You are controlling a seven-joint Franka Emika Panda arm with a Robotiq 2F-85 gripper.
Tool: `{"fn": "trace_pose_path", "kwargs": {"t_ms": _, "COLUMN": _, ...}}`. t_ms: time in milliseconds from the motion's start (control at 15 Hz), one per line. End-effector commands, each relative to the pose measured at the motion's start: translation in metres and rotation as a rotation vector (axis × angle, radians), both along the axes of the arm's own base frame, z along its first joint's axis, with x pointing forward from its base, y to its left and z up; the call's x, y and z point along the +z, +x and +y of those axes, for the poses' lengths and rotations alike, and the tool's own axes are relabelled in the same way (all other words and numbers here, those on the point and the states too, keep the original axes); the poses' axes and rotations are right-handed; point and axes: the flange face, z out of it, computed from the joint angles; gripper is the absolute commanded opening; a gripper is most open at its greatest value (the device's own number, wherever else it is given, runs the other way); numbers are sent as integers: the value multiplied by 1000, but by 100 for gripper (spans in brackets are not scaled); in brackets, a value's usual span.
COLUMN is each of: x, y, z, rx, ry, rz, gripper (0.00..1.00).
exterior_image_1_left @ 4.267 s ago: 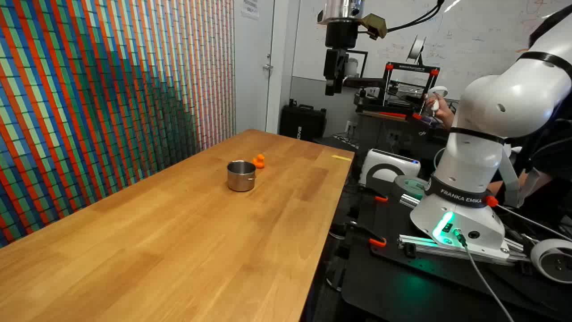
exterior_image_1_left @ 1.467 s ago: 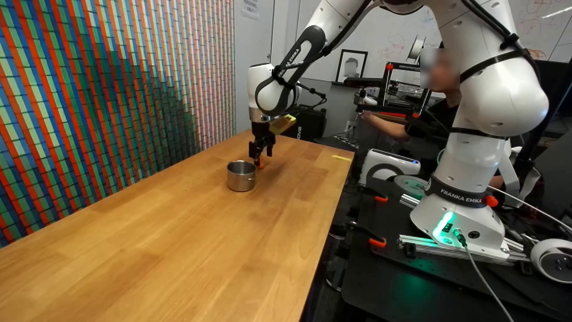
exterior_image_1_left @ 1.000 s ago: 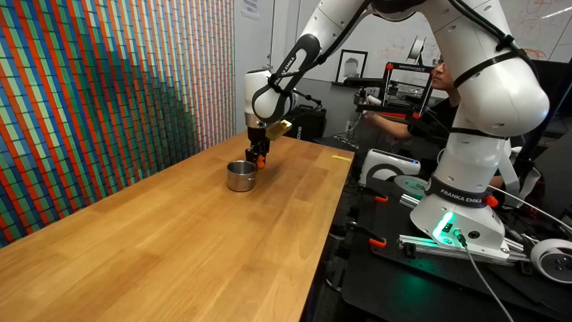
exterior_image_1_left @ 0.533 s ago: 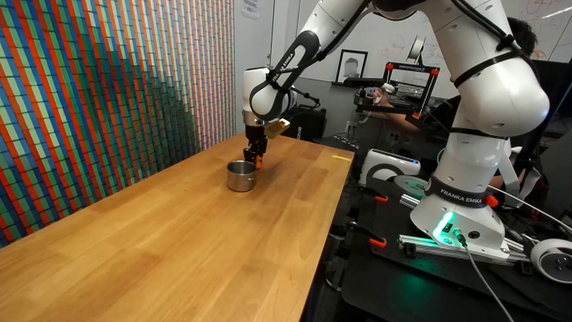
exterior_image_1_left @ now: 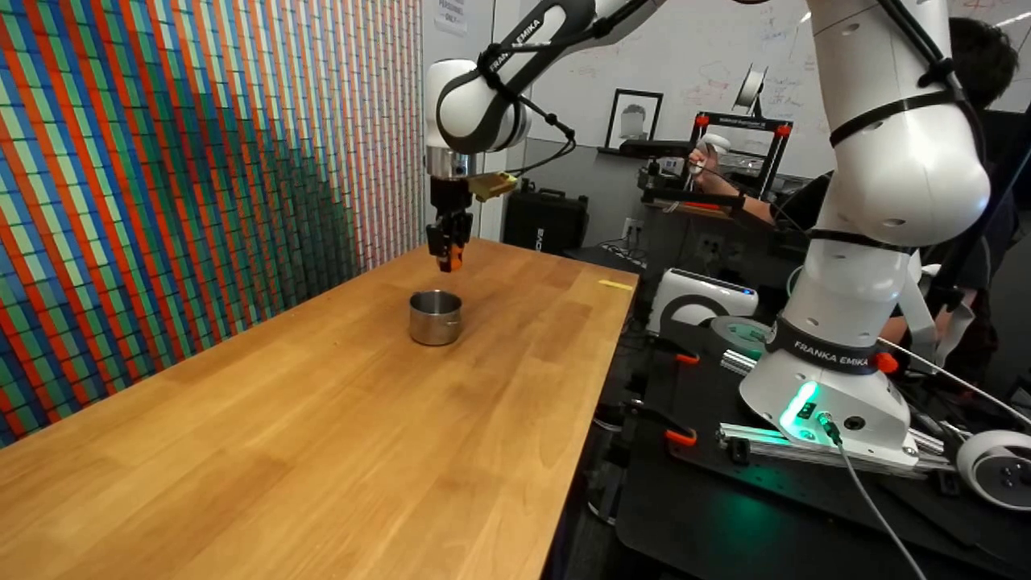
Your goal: Place the orange rubber duck in the pot
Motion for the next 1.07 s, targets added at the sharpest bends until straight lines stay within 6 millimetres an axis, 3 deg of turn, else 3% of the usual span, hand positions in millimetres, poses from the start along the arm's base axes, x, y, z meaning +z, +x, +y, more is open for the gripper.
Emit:
{"fn": "trace_pose_path", "kwargs": {"t_ms": 0, "x": 32, "y": -11, "z": 18, "rx": 31, "ry": 45, "rz": 13, "gripper": 19}}
{"fn": "trace_pose_path", "kwargs": {"t_ms": 200, "x": 25, "y": -16, "z": 45, "rx": 55, "ry": 67, "rz": 28, "gripper": 20}}
{"fn": "trace_pose_path", "kwargs": {"t_ms": 667, "x": -32, "y": -20, "z": 110, "rx": 128, "ry": 26, "rz": 27, "gripper": 19}}
{"fn": "trace_pose_path", "kwargs": {"t_ms": 867, "x": -41, "y": -9, "z": 116, "rx": 118, "ry": 25, "rz": -11, "gripper": 20}}
{"fn": "trace_pose_path", "kwargs": {"t_ms": 1000, "x": -37, "y": -3, "z": 113, "rx": 111, "ry": 22, "rz": -31, "gripper": 22}}
